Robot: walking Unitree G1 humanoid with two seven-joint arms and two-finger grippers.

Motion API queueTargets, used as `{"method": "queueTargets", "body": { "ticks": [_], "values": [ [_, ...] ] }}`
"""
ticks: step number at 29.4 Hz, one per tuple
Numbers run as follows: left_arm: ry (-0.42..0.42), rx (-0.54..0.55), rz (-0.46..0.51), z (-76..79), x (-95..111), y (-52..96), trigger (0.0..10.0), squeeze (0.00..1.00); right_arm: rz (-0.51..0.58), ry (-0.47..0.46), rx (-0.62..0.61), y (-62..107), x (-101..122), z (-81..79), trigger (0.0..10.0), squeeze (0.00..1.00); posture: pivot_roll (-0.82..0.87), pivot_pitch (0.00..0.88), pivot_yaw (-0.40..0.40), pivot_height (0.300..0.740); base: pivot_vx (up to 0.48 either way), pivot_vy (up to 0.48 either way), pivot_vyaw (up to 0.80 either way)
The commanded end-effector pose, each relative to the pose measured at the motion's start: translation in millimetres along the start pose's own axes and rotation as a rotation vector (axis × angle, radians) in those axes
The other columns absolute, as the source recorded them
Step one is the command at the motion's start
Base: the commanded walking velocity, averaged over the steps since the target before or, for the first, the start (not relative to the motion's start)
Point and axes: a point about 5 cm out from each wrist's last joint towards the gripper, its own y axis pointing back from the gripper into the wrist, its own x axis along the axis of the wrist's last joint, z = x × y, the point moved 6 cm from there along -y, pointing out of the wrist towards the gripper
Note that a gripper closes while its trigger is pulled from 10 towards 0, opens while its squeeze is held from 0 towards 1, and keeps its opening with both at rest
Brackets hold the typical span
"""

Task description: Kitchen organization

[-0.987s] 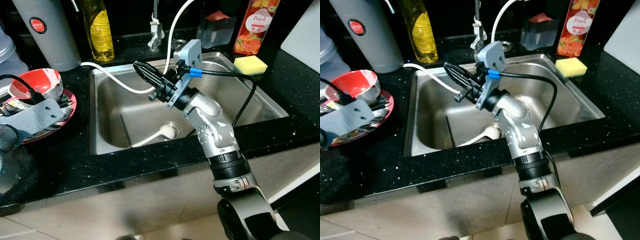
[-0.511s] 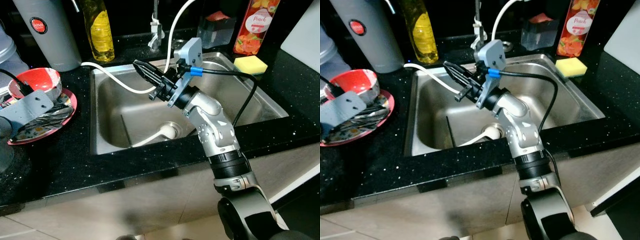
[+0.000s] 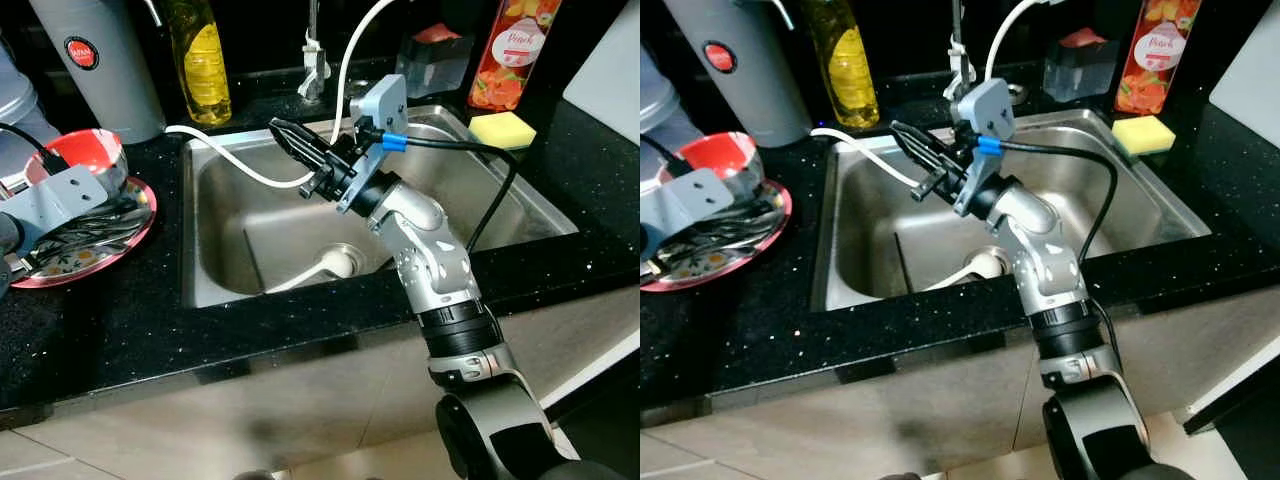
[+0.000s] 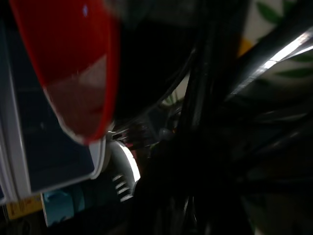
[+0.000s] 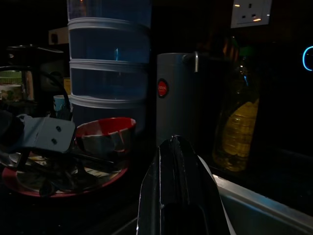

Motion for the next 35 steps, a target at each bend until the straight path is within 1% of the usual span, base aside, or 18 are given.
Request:
{"method": "queueTargets", "body": {
  "ticks": [1,7,11,12,13,14,15,16,17,19,20,22,25,28,30,33,34,35],
  "values": [
    [-0.028,0.006,-0.016,-7.5,-6,3.5,0.0,0.00,0.004,0.012,0.000,0.4,1,-1.1,10.0,0.00,0.13,0.000,0.084,0.740,0.000,0.000,0.00],
    [-0.023,0.002,0.060,-8.2,10,8.5,0.0,0.00,0.003,0.014,-0.009,1.6,1,1.3,10.0,0.00,0.12,0.000,0.083,0.740,0.000,0.000,0.00],
    [-0.023,0.055,0.159,-20.7,37,23.3,0.0,0.00,0.003,0.013,-0.010,1.5,1,2.1,10.0,0.00,0.13,0.000,0.074,0.740,0.000,0.000,0.00],
    [-0.012,0.111,0.239,-31.4,58,34.0,0.0,0.00,0.003,0.012,-0.008,1.1,1,1.9,10.0,0.00,0.13,0.000,0.068,0.740,0.000,0.000,0.00],
    [-0.012,0.111,0.239,-31.4,58,34.0,0.0,0.00,0.003,0.012,-0.008,1.1,1,1.9,10.0,0.00,0.13,0.000,0.068,0.740,0.000,0.000,0.00],
    [-0.010,0.143,0.289,-36.8,71,40.4,8.9,0.00,0.003,0.011,-0.006,0.8,1,1.5,10.0,0.00,0.14,0.000,0.066,0.740,0.000,0.000,0.00],
    [-0.014,0.162,0.341,-39.7,83,47.2,10.0,0.00,0.003,0.010,-0.004,0.4,1,1.1,10.0,0.00,0.14,0.000,0.064,0.740,0.000,0.000,0.00],
    [-0.014,0.162,0.341,-39.7,83,47.2,10.0,0.00,0.003,0.010,-0.004,0.4,1,1.1,10.0,0.00,0.14,0.000,0.064,0.740,0.000,0.000,0.00],
    [-0.026,0.172,0.406,-40.0,98,55.5,10.0,0.00,0.002,0.009,-0.001,-0.2,1,0.4,10.0,0.00,0.14,0.000,0.062,0.740,0.000,0.000,0.00],
    [-0.050,0.147,0.568,-29.3,134,77.1,10.0,0.00,0.003,0.008,0.005,-1.7,1,-0.5,10.0,0.00,0.14,0.000,0.056,0.740,0.000,0.000,0.00],
    [-0.048,0.121,0.686,-20.1,161,93.8,10.0,0.00,0.003,0.007,0.008,-2.6,2,-0.9,10.0,0.00,0.14,0.000,0.054,0.740,0.000,0.000,0.00],
    [-0.041,0.114,0.712,-18.1,167,97.9,10.0,0.00,0.003,0.007,0.009,-2.9,2,-1.0,10.0,0.00,0.14,0.000,0.054,0.740,0.000,0.000,0.00],
    [0.066,0.062,0.845,-9.9,197,109.3,10.0,0.00,0.005,0.009,0.001,-3.2,2,0.7,10.0,0.00,0.12,0.000,0.055,0.740,0.000,0.000,0.00],
    [0.235,0.018,0.954,-5.3,225,114.1,10.0,0.00,0.018,0.014,-0.047,-3.0,6,8.6,10.0,0.00,0.12,0.000,0.056,0.740,0.000,0.000,0.00],
    [0.272,0.008,0.971,-4.5,230,114.7,10.0,0.00,0.021,0.015,-0.062,-3.0,7,11.0,10.0,0.00,0.12,0.000,0.056,0.740,0.000,0.000,0.00],
    [0.439,-0.124,1.024,16.6,261,114.2,10.0,0.00,0.039,0.022,-0.165,0.7,14,30.9,10.0,0.00,0.08,0.000,0.072,0.740,0.000,0.000,0.00],
    [0.439,-0.124,1.024,16.6,261,114.2,10.0,0.00,0.039,0.022,-0.165,0.7,14,30.9,10.0,0.00,0.08,0.000,0.072,0.740,0.000,0.000,0.00],
    [0.514,-0.166,1.023,21.8,268,110.9,10.0,0.00,0.041,0.024,-0.199,2.8,16,37.5,10.0,0.00,0.07,0.000,0.077,0.740,0.000,0.000,0.00]
  ]
}}
